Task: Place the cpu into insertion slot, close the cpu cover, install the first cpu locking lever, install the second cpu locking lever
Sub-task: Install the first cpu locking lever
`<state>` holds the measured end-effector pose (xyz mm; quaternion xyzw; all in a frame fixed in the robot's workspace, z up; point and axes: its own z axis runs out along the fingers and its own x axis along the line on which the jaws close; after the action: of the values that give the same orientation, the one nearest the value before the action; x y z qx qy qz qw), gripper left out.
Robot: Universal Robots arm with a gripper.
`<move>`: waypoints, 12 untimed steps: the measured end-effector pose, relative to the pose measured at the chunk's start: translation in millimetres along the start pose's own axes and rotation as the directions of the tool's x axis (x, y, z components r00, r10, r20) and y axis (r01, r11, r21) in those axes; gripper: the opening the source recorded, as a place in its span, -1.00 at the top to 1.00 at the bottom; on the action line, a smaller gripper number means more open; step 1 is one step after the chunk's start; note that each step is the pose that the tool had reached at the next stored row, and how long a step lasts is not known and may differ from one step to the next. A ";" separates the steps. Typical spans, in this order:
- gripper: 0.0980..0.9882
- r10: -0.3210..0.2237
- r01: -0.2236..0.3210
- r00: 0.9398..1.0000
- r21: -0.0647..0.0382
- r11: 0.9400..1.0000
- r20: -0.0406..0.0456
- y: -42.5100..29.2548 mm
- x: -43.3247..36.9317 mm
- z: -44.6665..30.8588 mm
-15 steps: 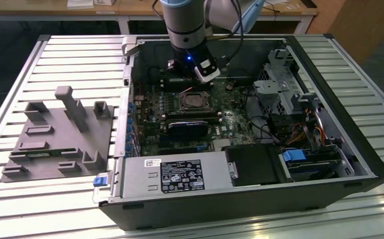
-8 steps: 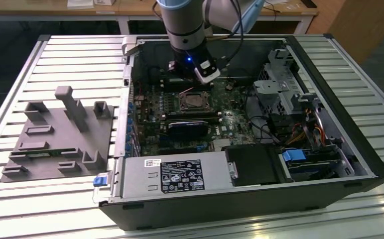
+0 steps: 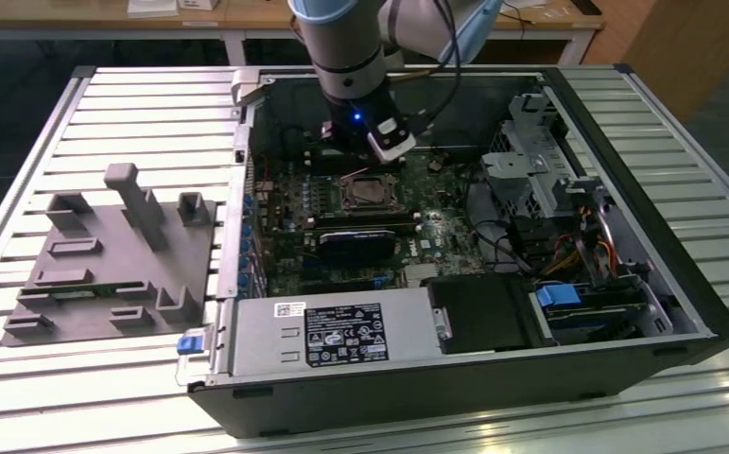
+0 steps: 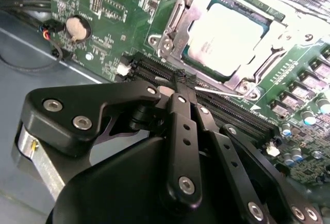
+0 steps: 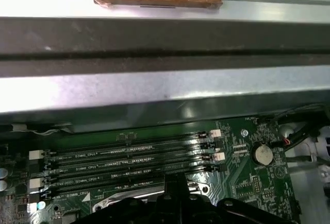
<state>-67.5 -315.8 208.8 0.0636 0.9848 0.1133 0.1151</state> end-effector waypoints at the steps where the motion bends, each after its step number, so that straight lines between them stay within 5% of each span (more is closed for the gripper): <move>1: 0.98 0.004 -0.004 1.000 0.003 1.000 0.002 0.0 0.3 0.4; 12: 0.98 0.038 -0.038 0.999 0.015 0.999 0.014 5.5 4.2 3.0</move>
<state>-70.2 -309.2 206.4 0.0841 0.9834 0.1076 0.1193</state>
